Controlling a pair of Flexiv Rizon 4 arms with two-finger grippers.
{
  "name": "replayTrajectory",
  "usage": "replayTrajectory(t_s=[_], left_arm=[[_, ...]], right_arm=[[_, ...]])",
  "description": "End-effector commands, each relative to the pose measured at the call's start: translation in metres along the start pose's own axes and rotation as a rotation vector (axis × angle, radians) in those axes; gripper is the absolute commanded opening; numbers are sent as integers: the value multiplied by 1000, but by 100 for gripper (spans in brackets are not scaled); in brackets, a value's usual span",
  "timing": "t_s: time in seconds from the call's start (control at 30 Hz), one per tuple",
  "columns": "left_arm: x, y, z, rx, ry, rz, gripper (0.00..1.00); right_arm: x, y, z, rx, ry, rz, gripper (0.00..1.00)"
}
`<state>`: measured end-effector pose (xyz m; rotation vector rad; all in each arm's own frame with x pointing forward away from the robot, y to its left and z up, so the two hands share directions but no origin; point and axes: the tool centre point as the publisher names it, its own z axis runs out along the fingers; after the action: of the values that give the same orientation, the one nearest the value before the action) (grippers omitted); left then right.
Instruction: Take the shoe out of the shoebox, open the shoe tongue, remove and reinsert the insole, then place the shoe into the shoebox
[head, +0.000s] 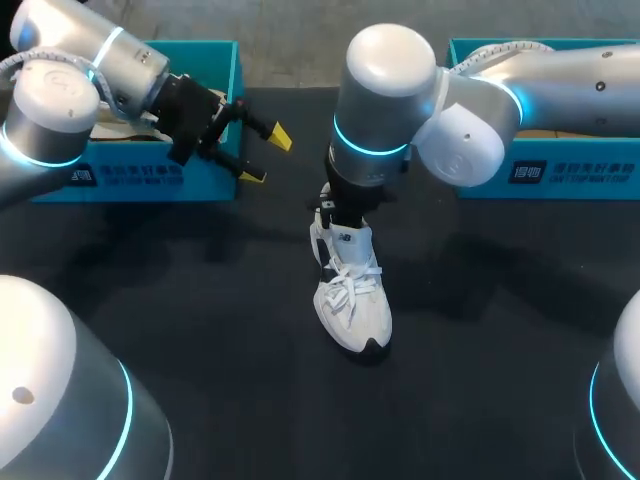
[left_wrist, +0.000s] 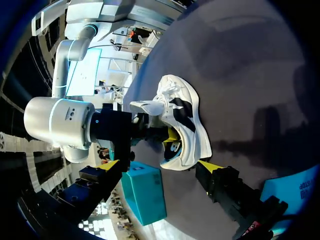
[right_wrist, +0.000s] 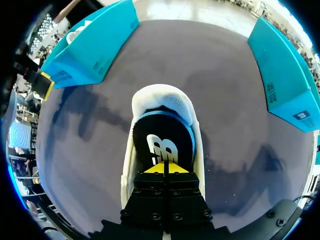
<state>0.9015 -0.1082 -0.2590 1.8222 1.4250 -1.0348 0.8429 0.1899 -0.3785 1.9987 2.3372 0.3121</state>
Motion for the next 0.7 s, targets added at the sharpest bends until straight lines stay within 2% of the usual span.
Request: replayTrajectory(t_s=[0.03, 0.43, 0.7], left_arm=[[-2, -5, -14, -4, 10, -4, 100], [-9, -3, -45, -6, 17, 0, 100], [-11, -3, -53, -11, 17, 4, 100]], right_arm=[[1, 2, 11, 14, 4, 1, 0], [-1, 3, 21, 50, 10, 0, 0], [-2, 15, -5, -28, -38, -5, 0]])
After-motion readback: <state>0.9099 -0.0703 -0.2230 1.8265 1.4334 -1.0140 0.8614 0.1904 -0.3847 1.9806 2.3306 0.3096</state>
